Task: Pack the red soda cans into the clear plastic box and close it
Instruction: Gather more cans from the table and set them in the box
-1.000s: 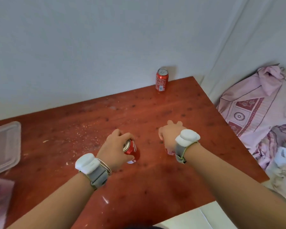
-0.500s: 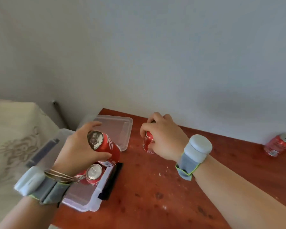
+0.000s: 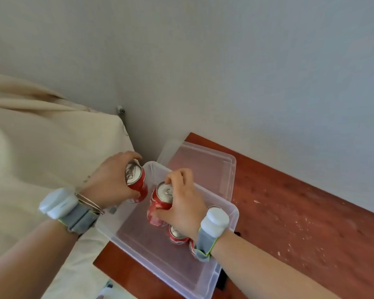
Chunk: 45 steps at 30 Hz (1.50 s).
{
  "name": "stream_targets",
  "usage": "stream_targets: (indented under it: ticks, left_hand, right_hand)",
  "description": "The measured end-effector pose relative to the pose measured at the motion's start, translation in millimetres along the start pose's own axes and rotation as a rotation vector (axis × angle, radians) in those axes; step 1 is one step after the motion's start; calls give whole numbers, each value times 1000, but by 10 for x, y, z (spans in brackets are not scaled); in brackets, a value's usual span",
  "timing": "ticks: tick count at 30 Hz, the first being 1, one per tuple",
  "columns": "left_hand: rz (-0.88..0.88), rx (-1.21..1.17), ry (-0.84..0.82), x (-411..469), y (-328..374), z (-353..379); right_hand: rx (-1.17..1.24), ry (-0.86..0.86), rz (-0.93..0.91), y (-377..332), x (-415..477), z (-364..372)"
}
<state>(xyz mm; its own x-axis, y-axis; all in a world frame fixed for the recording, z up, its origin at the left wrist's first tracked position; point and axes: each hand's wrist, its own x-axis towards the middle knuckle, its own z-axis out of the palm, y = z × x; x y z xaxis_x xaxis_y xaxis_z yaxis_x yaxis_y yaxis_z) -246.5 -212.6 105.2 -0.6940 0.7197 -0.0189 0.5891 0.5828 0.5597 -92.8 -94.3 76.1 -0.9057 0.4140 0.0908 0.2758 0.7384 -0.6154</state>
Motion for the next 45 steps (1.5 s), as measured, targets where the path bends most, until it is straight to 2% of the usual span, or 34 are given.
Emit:
stream_targets:
  ticks: [3,7,9,12,14,16,21,25,27,29,32,34,41,45]
  left_hand:
    - [14,-19,16,98,-9,71]
    - [84,21,-23,260,75,111]
    - [108,21,-50,312,122,95]
    - [126,2,-77,352,114,83]
    - [134,9,-88,358,84,96]
    - [152,30,-110,366,44,127]
    - [222,105,-151,392,-65,324]
    - [286,189,-158,429,-167,594]
    - [345,341,-156,473,-221,704]
    - [342,452,-158,527,-259,789]
    - [238,406,-227,596,-303,847]
    - [245,431,-255,625,-324,875]
    - [272,646,-245,568,-260,1077]
    - [229,680,-237,574,-84,1071]
  right_hand:
    - [-48,3,-25,65,8,256]
    - [-191,-166,-15,174,-21,508]
    - [-299,-228,-71,227,-83,587]
    - [-536,-189,-217,265,-129,683]
    - [-578,-132,-234,259,-106,687]
    - [-562,-105,-244,269,-86,642]
    - [-340,20,-231,481,-125,331]
    - [-388,153,-146,754,-178,55]
    - [-406,185,-81,872,-191,-13]
    - [-430,185,1,985,-198,-18]
    - [-440,126,160,1099,-192,52]
    - [-428,86,228,1161,-175,92]
    - [-396,33,241,1239,-157,96]
    - [-207,143,221,1248,-245,30]
